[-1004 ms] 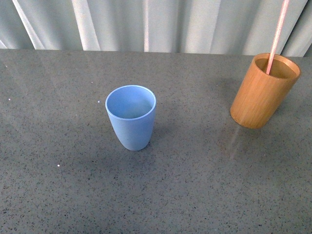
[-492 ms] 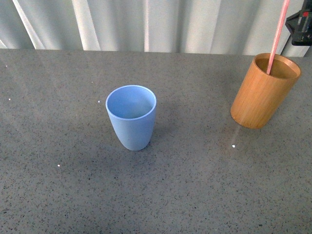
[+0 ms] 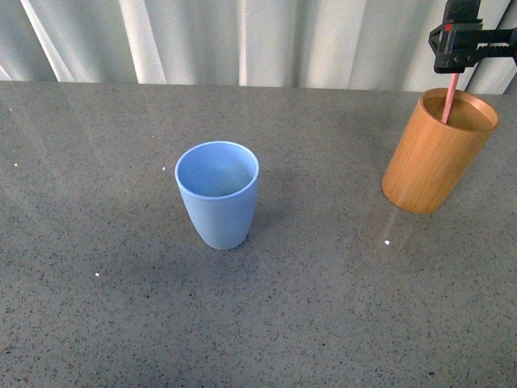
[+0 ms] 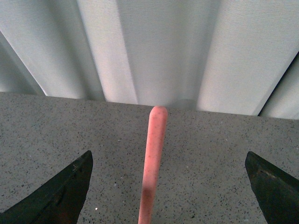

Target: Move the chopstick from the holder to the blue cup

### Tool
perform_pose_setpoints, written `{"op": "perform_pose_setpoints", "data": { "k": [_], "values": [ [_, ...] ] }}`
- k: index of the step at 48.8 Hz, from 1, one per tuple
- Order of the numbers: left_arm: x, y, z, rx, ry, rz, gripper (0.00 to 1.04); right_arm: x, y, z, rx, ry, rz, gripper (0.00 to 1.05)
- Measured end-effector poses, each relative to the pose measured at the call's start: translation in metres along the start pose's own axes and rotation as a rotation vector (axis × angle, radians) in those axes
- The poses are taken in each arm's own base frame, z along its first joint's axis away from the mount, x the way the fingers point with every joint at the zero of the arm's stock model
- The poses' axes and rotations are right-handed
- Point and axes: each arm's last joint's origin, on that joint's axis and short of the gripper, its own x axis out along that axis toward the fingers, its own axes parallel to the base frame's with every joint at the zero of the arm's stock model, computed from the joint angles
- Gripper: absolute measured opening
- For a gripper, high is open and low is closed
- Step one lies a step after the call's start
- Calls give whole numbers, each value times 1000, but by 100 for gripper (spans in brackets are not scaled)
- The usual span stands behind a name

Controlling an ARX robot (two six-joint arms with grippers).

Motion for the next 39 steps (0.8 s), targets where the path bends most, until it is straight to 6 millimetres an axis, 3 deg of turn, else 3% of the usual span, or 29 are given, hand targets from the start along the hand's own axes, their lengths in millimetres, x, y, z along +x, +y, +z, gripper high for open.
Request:
{"op": "perform_pose_setpoints", "data": {
  "k": [13,17,23,39],
  "values": [
    [0,0,0,0,0,0,98,11,4,3,-5,-6,1,95],
    [0,0,0,0,0,0,98,13,5,3,-6,-6,2,84],
    [0,0,0,0,0,0,98,16,6,1,-6,-1,5,86],
    [0,0,0,0,0,0,98,17,17,-2,-12,-7,36,23]
  ]
}}
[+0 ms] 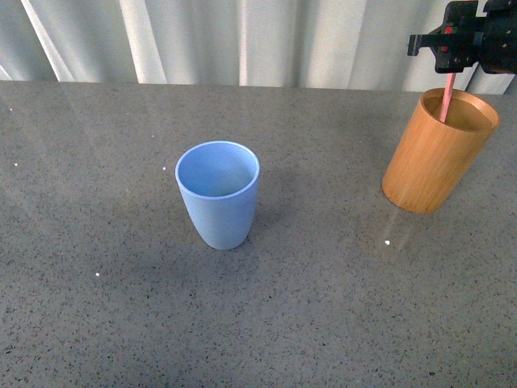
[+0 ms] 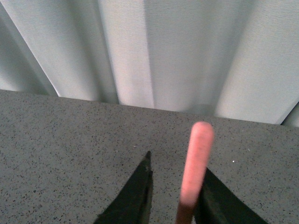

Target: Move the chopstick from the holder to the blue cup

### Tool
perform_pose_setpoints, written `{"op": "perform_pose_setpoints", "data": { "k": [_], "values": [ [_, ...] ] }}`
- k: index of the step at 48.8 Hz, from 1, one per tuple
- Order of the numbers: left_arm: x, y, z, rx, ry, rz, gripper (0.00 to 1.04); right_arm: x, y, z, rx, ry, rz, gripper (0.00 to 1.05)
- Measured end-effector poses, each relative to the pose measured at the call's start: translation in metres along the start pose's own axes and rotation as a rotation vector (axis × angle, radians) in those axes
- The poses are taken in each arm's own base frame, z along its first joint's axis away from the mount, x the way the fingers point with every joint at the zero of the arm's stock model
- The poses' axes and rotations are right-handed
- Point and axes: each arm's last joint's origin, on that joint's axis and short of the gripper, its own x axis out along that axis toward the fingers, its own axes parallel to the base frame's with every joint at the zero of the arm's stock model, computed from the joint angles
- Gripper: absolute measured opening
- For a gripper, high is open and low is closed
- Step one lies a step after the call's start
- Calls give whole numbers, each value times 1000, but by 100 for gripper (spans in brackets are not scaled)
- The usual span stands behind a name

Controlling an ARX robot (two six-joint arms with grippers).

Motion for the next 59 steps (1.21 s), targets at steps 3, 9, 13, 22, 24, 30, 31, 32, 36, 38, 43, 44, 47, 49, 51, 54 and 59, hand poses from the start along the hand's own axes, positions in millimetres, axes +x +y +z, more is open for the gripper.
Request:
{"op": "perform_pose_setpoints", "data": {
  "k": [3,9,13,22,24,30,31,32,36,38,43,44,47,49,51,54,59],
  "values": [
    [0,0,0,0,0,0,98,-1,3,-2,-2,2,7,11],
    [0,0,0,0,0,0,98,-6,6,0,-4,-4,13,2],
    [0,0,0,0,0,0,98,-9,7,1,-6,-10,16,2],
    [0,0,0,0,0,0,98,-22,13,9,-25,-45,25,2],
    [0,0,0,0,0,0,98,-26,15,12,-39,-65,26,2],
    [0,0,0,0,0,0,98,-38,22,20,-105,-133,29,2],
    [0,0,0,0,0,0,98,-39,22,21,-112,-140,29,2],
    [0,0,0,0,0,0,98,-41,23,22,-125,-154,26,2],
    [0,0,0,0,0,0,98,-48,26,28,-154,-200,17,2],
    [0,0,0,0,0,0,98,-50,27,31,-167,-220,10,2],
    [0,0,0,0,0,0,98,-56,29,39,-182,-283,-6,2],
    [0,0,0,0,0,0,98,-58,29,42,-182,-306,-13,2],
    [0,0,0,0,0,0,98,-64,32,51,-183,-359,-23,2],
    [0,0,0,0,0,0,98,-67,35,57,-178,-383,-27,2],
    [0,0,0,0,0,0,98,-70,37,60,-172,-397,-24,2],
    [0,0,0,0,0,0,98,-72,42,64,-160,-404,-11,2],
    [0,0,0,0,0,0,98,-76,60,78,-123,-400,45,2]
  ]
}}
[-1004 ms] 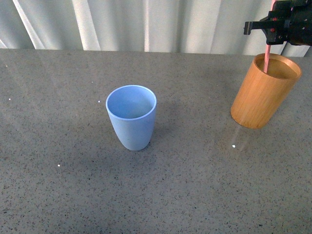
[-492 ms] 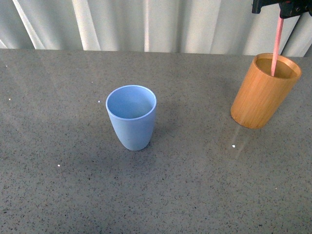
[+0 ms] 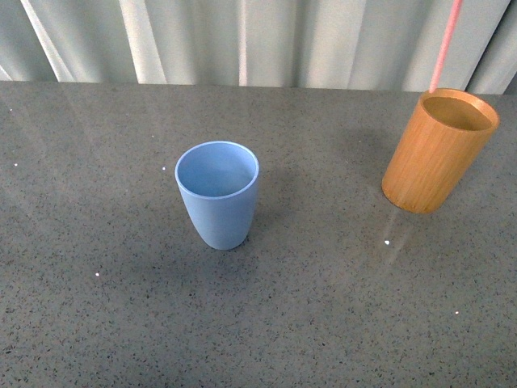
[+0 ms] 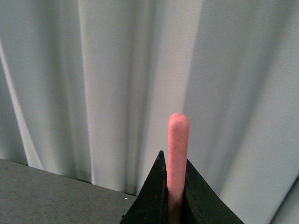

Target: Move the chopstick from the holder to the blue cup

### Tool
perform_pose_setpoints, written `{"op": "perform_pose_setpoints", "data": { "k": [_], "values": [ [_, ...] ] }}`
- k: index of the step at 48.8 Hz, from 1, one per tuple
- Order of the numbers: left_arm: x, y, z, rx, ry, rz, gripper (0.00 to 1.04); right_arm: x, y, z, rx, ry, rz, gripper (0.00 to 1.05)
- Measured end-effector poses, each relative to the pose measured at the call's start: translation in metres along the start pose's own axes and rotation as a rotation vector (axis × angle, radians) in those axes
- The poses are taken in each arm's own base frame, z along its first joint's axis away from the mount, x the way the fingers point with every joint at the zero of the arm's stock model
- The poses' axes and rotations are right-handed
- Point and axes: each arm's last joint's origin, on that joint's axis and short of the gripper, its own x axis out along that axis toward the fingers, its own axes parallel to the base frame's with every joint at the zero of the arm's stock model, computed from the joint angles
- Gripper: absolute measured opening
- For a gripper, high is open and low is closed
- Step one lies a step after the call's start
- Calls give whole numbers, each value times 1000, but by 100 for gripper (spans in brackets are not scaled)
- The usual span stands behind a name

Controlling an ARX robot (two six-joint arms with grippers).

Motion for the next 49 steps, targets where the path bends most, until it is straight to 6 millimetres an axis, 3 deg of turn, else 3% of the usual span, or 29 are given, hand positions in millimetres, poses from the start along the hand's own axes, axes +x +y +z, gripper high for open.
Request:
{"op": "perform_pose_setpoints", "data": {
  "k": [17,30,37,49],
  "values": [
    [0,0,0,0,0,0,98,13,79,42,84,-41,240,2],
    [0,0,0,0,0,0,98,10,125,35,144,-8,331,2],
    [0,0,0,0,0,0,98,6,136,24,160,22,349,2],
    [0,0,0,0,0,0,98,3,137,11,182,45,341,2]
  ]
}}
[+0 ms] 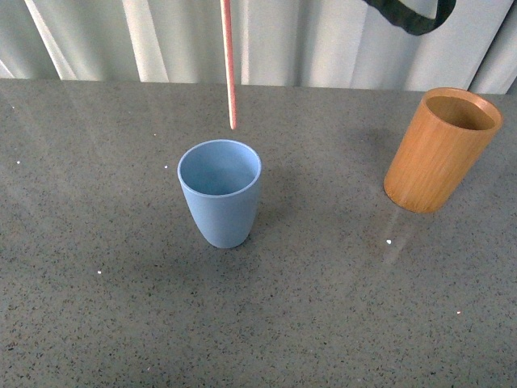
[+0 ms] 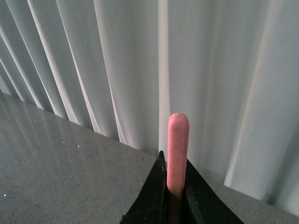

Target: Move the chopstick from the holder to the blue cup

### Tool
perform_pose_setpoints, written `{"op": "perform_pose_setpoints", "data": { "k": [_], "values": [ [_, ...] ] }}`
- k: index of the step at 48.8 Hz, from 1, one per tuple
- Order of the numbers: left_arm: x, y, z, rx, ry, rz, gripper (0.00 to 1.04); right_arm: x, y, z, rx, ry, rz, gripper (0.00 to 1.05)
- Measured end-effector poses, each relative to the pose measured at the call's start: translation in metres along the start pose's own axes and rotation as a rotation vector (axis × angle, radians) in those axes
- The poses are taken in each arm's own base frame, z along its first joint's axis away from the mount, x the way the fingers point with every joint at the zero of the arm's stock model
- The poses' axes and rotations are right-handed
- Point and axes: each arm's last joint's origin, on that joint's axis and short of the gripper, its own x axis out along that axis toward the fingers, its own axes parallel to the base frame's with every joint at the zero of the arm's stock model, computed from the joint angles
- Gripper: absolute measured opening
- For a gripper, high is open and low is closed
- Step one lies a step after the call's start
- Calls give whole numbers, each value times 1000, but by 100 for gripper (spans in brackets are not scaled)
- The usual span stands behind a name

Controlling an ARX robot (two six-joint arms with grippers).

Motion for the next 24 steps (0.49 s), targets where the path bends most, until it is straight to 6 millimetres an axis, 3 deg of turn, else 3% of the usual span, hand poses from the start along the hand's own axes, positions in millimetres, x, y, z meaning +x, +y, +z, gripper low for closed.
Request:
{"op": "perform_pose_setpoints", "data": {
  "k": [24],
  "values": [
    [0,0,0,0,0,0,98,14,0,-30,13,60,13,2]
  ]
}}
